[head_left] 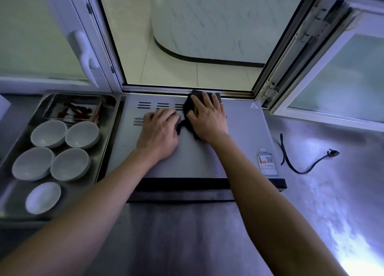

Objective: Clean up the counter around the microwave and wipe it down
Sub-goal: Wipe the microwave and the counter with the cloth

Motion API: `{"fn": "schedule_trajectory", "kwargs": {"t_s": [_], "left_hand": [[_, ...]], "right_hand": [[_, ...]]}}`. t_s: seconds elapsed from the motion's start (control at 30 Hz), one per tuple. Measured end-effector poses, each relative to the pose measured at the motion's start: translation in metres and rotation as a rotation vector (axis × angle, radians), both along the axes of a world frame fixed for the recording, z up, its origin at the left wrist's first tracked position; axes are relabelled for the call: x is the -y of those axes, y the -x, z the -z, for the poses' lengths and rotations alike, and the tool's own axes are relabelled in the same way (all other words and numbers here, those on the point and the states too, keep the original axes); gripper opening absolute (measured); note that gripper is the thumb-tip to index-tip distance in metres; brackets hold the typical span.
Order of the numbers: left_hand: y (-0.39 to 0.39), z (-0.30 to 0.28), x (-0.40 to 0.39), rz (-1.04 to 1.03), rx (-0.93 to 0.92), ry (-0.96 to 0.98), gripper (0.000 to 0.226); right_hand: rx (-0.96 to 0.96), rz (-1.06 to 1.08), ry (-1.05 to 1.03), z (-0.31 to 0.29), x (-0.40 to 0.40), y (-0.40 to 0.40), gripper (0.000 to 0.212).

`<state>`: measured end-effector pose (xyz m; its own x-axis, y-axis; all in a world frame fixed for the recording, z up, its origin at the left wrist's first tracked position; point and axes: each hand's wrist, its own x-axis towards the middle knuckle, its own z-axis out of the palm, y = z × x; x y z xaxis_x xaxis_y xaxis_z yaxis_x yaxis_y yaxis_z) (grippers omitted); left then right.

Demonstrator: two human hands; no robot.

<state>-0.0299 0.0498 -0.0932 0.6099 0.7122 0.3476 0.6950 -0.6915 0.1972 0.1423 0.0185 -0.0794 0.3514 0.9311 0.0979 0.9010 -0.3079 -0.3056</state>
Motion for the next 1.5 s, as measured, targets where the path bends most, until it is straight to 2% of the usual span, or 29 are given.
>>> {"fn": "schedule_trajectory", "kwargs": {"t_s": [0.2, 0.4, 0.57, 0.7, 0.83, 0.97, 1.33, 1.5], "left_hand": [[0.001, -0.004, 0.005, -0.001, 0.015, 0.010, 0.041], [0.001, -0.005, 0.007, 0.016, -0.023, 0.001, 0.034], [-0.003, -0.014, 0.015, 0.095, -0.128, -0.118, 0.032], [-0.038, -0.021, 0.031, 0.127, -0.090, -0.023, 0.040], [-0.076, -0.020, 0.047, 0.124, -0.071, 0.075, 0.040], [-0.082, -0.007, 0.048, 0.058, -0.045, 0.028, 0.031], [-0.084, 0.001, 0.044, 0.082, -0.007, 0.023, 0.038], [-0.085, 0.000, 0.046, 0.084, 0.024, 0.028, 0.043]], "right_hand": [[0.004, -0.019, 0.011, -0.003, 0.002, -0.010, 0.053], [-0.026, -0.011, 0.046, 0.001, 0.094, 0.007, 0.058], [0.017, 0.000, 0.042, 0.003, 0.177, 0.024, 0.059], [0.043, 0.078, 0.073, 0.005, 0.214, 0.011, 0.062], [0.076, 0.109, 0.083, 0.002, 0.200, 0.005, 0.062], [0.044, 0.123, 0.122, 0.000, 0.169, -0.008, 0.058], [0.016, 0.116, 0.109, -0.001, 0.036, -0.090, 0.056], [0.030, 0.085, 0.107, 0.000, 0.034, -0.103, 0.055]]}}
